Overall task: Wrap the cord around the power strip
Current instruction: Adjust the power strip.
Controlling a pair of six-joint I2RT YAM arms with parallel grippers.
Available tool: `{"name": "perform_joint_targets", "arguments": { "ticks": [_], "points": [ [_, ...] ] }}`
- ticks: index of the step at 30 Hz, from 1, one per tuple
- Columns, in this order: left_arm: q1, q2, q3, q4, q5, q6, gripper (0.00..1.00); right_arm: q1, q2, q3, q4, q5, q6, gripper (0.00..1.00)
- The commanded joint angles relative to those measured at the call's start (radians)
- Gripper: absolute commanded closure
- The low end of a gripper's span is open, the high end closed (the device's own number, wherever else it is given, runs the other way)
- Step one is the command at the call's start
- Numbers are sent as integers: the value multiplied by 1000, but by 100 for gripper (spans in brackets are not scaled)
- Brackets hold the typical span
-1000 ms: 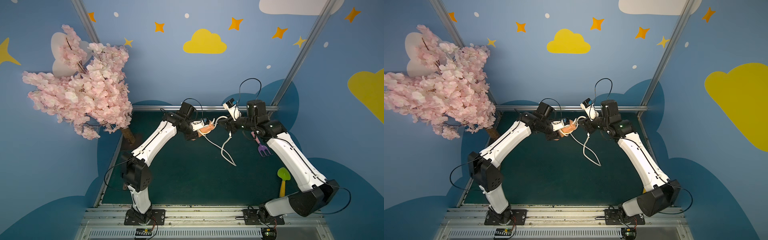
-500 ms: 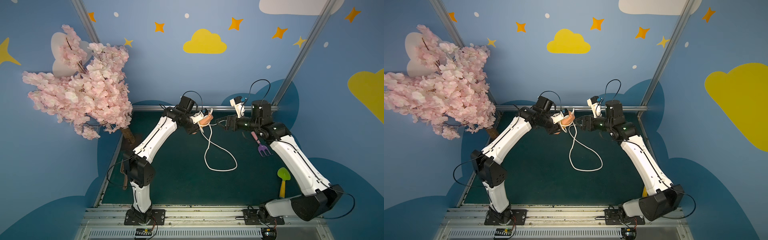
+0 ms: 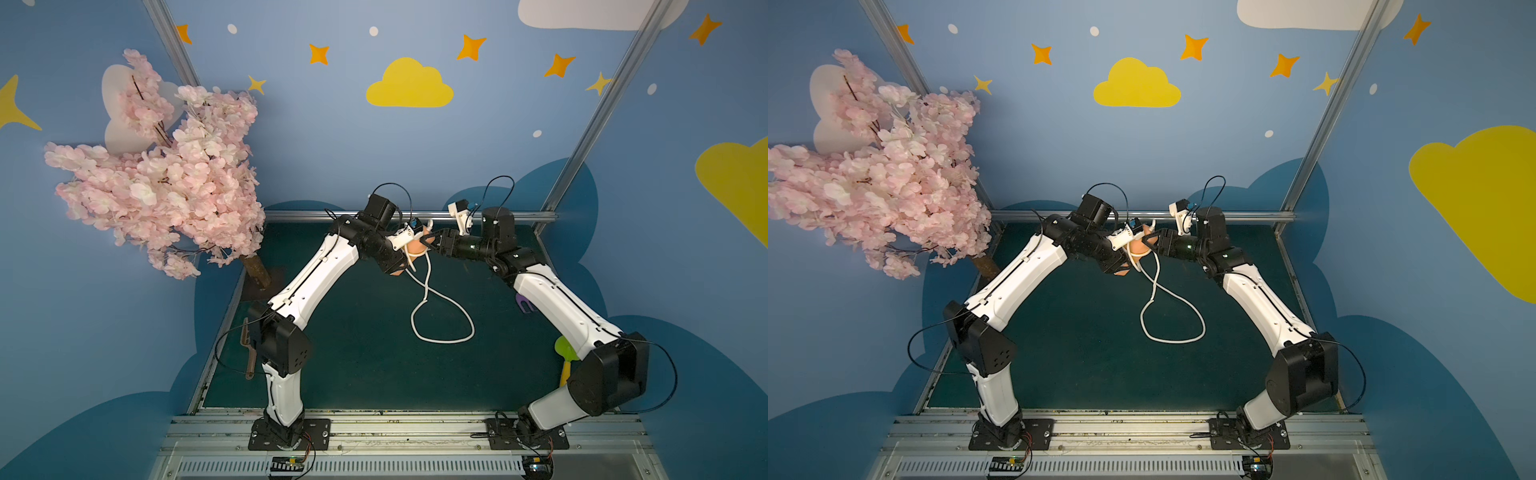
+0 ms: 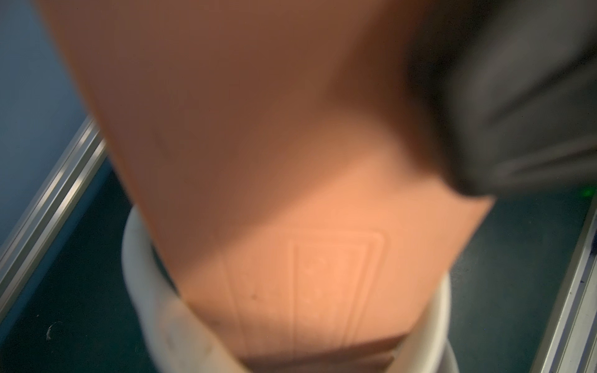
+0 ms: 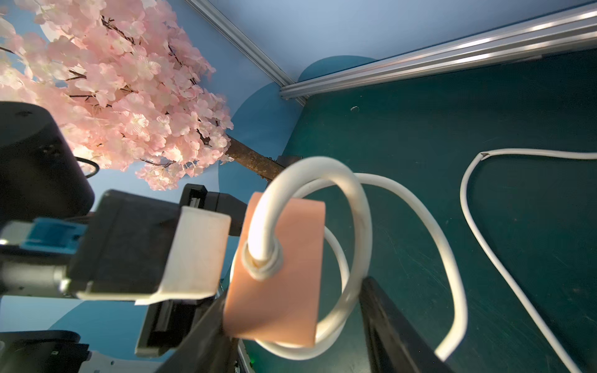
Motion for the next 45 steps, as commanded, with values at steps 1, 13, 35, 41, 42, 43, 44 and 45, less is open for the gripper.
{"name": "perform_joint_targets", "arguments": {
  "ticks": [1,13,35,41,42,43,44,45],
  "points": [
    [-29,-40,22,28,67,-14,97,-3,20,1,60,32,53,36],
    [-54,-42,51,38,23,-38,80,-20,16,-108,295,42,293,92],
    [28,-230,-142,-9,107,-11,49,-88,2,-196,650,-152,681,100],
    [-17,-183,-94,5,83,5,47,-86,-5,-206,698,-162,723,100],
    [-15,-178,-94,6,79,9,47,-87,-7,-205,704,-169,729,100],
    [-13,-172,-92,12,67,14,47,-86,-11,-205,704,-174,732,100],
    [-13,-169,-85,12,67,18,47,-86,-14,-205,705,-176,733,100],
    [-13,-165,-73,15,67,20,48,-86,-17,-203,705,-180,733,100]
  ]
}}
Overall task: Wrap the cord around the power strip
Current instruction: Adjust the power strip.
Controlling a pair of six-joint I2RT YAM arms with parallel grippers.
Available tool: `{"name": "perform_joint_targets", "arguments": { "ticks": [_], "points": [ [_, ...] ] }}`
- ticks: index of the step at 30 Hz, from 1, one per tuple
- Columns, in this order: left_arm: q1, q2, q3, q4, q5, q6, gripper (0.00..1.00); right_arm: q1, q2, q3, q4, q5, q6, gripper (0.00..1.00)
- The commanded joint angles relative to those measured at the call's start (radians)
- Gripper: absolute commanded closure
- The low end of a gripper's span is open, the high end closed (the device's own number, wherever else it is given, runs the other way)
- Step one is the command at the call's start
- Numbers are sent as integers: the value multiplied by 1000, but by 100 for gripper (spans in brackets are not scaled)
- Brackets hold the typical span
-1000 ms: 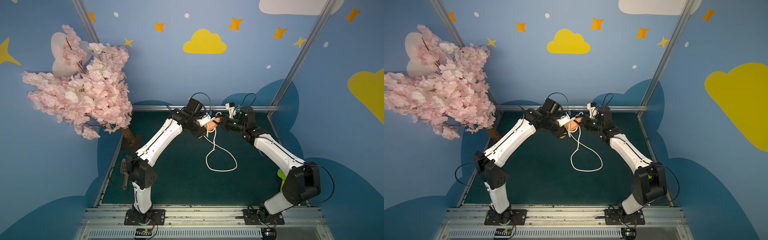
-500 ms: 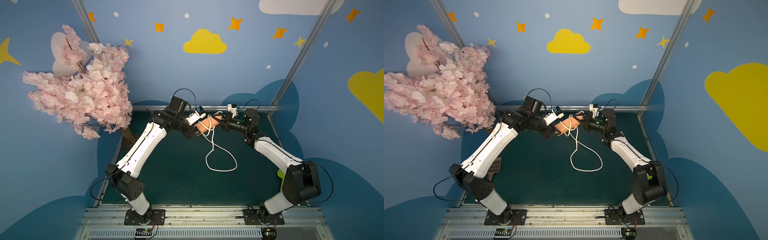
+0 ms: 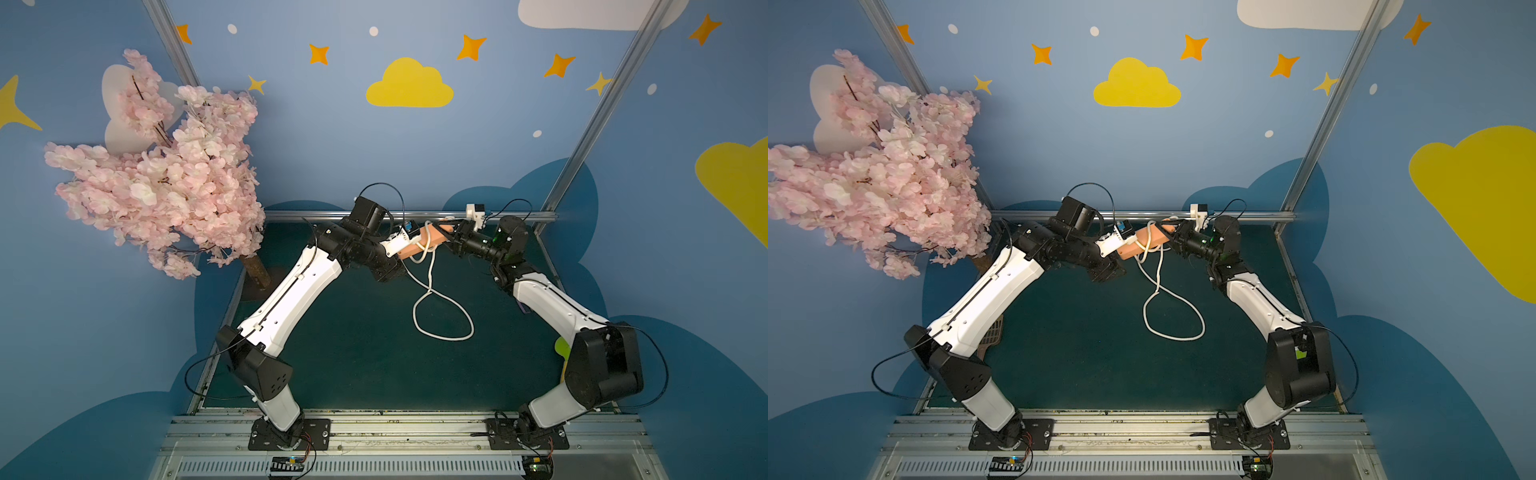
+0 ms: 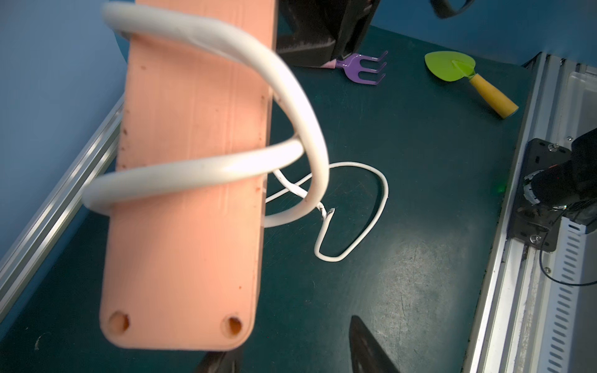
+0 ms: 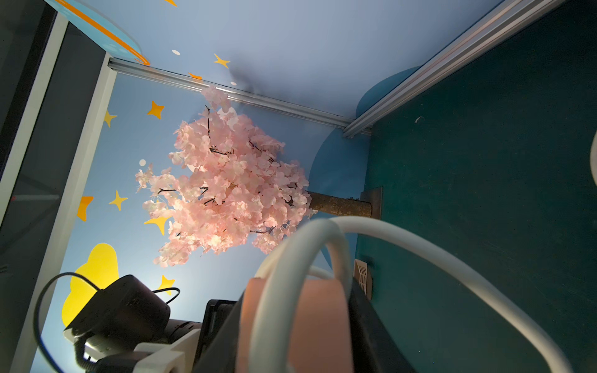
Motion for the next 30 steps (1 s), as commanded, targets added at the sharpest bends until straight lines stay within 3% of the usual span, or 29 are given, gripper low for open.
{"name": "perform_joint_targets", "arguments": {
  "ticks": [1,9,13,18,20,24,29,30],
  "points": [
    [3,25,48,27,-4,24,48,9,-49,5,82,-41,22,100],
    [52,22,103,13,-33,21,44,6,-71,5,54,-68,-10,100],
    [24,57,159,-21,22,32,44,18,-55,22,77,-87,6,100],
    [-9,111,210,-51,6,51,48,24,-44,38,87,-100,14,100],
    [-9,117,223,-54,11,54,55,24,-43,38,81,-106,13,100],
    [-8,129,253,-75,24,62,85,15,-36,28,106,-106,32,99],
    [0,124,280,-56,38,26,98,-17,-9,43,122,-158,28,64],
    [4,123,289,-55,55,8,98,-27,-5,40,139,-167,34,50]
  ]
}}
